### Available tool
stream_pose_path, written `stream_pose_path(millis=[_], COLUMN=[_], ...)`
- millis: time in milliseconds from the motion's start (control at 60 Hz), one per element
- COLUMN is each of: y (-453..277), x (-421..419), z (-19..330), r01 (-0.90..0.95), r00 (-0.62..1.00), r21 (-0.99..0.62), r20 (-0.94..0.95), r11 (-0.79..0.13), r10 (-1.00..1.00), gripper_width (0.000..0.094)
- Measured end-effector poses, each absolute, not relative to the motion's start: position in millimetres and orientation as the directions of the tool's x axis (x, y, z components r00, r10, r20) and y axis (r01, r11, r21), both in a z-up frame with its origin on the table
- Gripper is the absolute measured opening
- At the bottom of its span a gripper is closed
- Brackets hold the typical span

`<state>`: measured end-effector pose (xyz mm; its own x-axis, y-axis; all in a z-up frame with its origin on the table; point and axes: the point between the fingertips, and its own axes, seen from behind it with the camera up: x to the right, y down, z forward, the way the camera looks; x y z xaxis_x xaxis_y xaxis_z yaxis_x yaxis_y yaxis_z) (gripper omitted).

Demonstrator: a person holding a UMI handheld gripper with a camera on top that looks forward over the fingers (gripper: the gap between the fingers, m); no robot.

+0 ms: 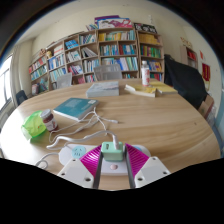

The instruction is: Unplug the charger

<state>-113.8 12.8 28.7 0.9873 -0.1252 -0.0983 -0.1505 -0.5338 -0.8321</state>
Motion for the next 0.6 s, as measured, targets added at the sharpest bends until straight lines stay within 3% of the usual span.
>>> stream_pose_path(millis=[117, 283, 467, 600], y=[9, 12, 13, 24], x=[-115, -117, -120, -115], z=[31, 29, 31, 103], r01=[-0.057, -0.156, -0.062, 0.017], r00=[0.997, 0.986, 0.998, 1.000], r21=[-0.847, -0.838, -0.811, -0.900], r20=[-0.020, -0.103, -0.040, 0.013], r11=[-0.529, -0.523, -0.581, -0.435], r10=[-0.074, -0.129, -0.051, 0.014], gripper_width=[0.0337, 0.0300, 0.0248, 0.0248])
